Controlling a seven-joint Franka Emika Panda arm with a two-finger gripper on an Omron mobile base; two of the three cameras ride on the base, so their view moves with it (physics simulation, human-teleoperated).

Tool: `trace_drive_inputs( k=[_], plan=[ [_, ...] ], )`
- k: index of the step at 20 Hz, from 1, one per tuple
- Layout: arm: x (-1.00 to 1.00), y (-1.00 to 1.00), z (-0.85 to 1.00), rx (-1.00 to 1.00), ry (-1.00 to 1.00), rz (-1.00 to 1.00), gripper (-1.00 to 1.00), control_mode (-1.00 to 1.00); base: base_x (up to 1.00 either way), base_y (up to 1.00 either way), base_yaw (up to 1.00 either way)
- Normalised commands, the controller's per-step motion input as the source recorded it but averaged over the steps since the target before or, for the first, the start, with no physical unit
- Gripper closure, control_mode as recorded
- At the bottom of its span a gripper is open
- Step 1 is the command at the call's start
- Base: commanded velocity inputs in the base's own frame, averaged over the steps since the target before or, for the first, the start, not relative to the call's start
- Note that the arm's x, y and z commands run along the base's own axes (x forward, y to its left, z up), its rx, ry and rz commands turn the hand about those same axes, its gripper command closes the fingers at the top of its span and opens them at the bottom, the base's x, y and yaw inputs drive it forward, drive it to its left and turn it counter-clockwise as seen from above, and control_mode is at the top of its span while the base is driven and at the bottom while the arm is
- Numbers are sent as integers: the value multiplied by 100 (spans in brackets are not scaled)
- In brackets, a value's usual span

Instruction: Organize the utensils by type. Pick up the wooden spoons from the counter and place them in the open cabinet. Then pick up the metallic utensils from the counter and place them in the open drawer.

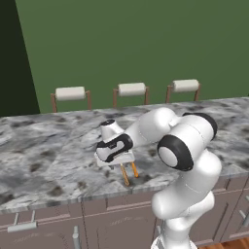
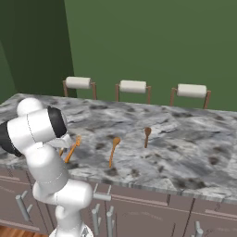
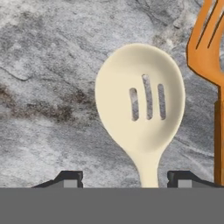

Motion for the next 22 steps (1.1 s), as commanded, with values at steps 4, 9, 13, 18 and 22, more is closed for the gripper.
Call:
trace_drive_inputs(
  k=[4, 9, 13, 18, 22],
  plan=[
    [0, -4, -29, 0, 0, 0, -100, -100, 0, 0, 0],
    [-5, -15, -32, 8, 0, 0, 100, -100, 0, 0, 0],
    [-7, -18, -29, 14, -1, 0, 100, -100, 0, 0, 0],
    [-7, -19, -17, 13, -7, 0, 100, -100, 0, 0, 0],
    [0, -9, -5, 7, -7, 0, 100, -100, 0, 0, 0]
  ],
)
